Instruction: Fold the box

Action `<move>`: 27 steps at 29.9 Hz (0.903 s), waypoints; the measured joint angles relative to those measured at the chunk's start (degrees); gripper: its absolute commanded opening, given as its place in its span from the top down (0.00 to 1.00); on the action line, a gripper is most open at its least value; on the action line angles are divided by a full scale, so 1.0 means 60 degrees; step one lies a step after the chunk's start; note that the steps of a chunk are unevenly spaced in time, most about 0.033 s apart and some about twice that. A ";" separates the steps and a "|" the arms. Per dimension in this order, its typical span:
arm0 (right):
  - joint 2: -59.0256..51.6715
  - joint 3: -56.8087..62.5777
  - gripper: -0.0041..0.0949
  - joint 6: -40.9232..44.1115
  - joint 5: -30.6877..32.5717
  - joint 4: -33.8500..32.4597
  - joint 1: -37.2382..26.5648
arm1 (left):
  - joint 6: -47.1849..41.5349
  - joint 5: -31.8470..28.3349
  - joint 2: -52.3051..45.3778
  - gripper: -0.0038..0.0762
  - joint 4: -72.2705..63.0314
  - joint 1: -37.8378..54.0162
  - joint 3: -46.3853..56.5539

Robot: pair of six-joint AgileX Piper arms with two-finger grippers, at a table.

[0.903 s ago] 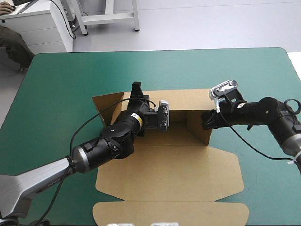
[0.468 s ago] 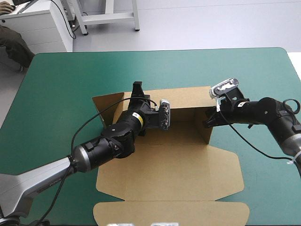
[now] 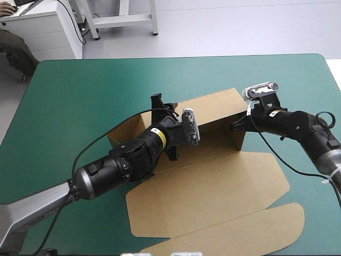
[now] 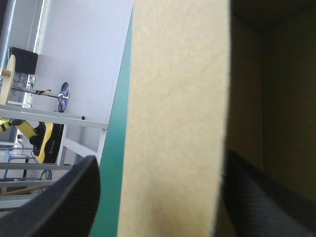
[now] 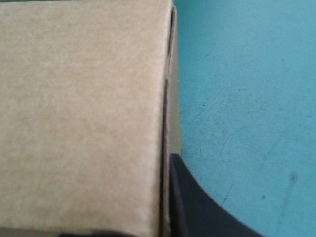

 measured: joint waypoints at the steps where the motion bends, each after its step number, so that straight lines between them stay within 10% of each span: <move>1: 0.0000 0.0000 0.97 0.0143 -0.0047 -0.0103 0.0000 | 0.0000 0.0173 -0.0138 0.28 -0.0035 -0.0201 -0.0018; 8: 0.0000 0.0000 0.97 0.1387 -0.0398 -0.0987 0.0000 | -0.0004 0.1220 -0.0949 0.32 -0.0160 -0.2371 -0.0039; 14: 0.0000 0.0000 0.97 0.1713 -0.0437 -0.1186 0.0000 | 0.0325 0.1893 -0.1256 0.95 -0.0240 -0.3403 -0.0760; 27: 0.0000 0.0000 0.98 0.1766 -0.0437 -0.1226 0.0000 | 0.3719 0.3615 -0.1276 0.93 -0.6847 0.0100 -0.3813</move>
